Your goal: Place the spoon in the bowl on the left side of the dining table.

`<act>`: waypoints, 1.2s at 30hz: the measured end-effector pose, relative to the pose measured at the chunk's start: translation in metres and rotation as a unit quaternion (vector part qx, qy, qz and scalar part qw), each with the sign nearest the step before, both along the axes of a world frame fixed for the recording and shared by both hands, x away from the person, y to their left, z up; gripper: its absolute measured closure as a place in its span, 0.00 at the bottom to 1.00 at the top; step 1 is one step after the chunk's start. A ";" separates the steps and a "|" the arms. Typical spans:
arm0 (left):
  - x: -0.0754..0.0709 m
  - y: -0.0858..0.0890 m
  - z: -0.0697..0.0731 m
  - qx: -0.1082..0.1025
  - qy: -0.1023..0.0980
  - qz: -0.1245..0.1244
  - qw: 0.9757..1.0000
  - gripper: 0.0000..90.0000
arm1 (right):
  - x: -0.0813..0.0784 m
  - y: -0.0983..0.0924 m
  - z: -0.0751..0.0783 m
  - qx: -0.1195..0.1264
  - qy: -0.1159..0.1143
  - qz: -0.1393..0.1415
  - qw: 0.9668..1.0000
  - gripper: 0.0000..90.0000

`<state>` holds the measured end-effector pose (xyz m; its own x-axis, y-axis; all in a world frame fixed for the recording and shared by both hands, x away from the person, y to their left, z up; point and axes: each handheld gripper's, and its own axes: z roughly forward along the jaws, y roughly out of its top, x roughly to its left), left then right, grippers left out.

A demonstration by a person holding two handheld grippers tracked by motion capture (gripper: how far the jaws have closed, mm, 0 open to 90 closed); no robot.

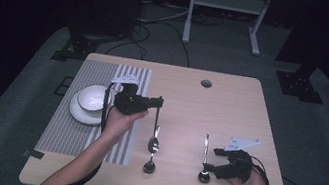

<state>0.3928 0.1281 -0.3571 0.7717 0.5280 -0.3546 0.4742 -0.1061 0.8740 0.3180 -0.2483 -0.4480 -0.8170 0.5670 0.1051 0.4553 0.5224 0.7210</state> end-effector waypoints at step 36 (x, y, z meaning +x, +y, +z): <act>0.013 0.052 0.016 0.015 -0.012 0.064 0.998 0.99 | 0.000 -0.004 0.001 0.006 0.003 -0.002 1.000 0.24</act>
<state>0.4059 0.1804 -0.3412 0.7050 0.6336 -0.3186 0.4639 -0.0723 0.8829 0.3182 -0.2522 -0.4475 -0.8142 0.5686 0.1173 0.4615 0.5113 0.7249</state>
